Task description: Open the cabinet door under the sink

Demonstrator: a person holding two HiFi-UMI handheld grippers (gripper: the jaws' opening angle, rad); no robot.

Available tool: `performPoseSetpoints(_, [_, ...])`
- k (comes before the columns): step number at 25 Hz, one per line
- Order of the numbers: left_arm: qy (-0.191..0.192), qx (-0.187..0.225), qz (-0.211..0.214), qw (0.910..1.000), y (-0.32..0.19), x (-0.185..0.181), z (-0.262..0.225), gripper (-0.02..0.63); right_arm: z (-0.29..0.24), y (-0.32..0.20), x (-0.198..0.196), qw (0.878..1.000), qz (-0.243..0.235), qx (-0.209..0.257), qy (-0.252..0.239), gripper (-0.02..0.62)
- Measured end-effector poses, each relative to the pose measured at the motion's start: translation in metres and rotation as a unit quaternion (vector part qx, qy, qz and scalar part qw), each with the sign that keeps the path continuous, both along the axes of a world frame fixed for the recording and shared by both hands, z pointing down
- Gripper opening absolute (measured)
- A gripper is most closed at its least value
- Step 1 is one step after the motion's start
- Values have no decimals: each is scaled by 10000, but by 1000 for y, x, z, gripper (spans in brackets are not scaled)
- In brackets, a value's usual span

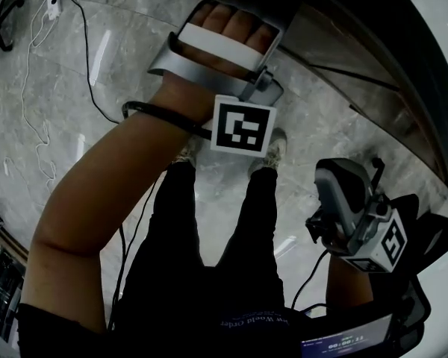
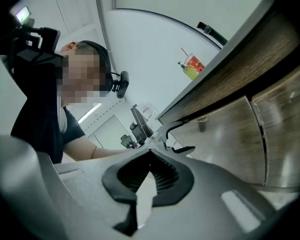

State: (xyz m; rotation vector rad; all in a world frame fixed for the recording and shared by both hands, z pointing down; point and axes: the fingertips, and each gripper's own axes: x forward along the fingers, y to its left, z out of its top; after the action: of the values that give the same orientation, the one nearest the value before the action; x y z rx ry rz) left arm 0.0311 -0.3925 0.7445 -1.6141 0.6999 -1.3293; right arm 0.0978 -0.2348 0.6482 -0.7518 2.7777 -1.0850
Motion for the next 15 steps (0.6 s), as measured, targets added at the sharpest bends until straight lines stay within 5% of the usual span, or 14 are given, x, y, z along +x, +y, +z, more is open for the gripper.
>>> performPoseSetpoints(10, [-18,253,-372,9990,-26,12,7,436,13,9,21,9998,43,-182,-56,2])
performPoseSetpoints(15, [-205,-258,-282,9991,-23,9,10,434,14,5,25,9995,31,-299,-74,2])
